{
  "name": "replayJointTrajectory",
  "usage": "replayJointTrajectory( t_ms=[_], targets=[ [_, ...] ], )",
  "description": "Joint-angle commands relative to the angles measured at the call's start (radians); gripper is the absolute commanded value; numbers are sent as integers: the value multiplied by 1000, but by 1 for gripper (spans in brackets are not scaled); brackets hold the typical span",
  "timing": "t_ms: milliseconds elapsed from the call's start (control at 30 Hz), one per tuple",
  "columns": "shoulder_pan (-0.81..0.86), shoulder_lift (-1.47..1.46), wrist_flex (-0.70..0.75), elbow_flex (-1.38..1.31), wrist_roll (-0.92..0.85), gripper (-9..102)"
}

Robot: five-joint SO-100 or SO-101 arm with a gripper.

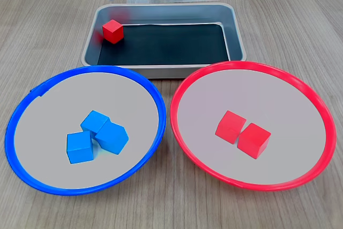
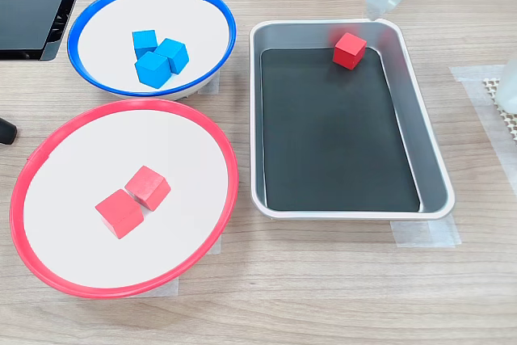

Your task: Move six blocks tray to matching dishes

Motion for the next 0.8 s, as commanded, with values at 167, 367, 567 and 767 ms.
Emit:
replayJointTrajectory(
  t_ms=[167,367,567,767],
  targets=[
    [14,14,-103,60,-115,16],
    [-15,-9,-268,149,-167,14],
    [-41,-29,-377,202,-186,14],
    [-57,-32,-393,244,-206,14]
  ],
)
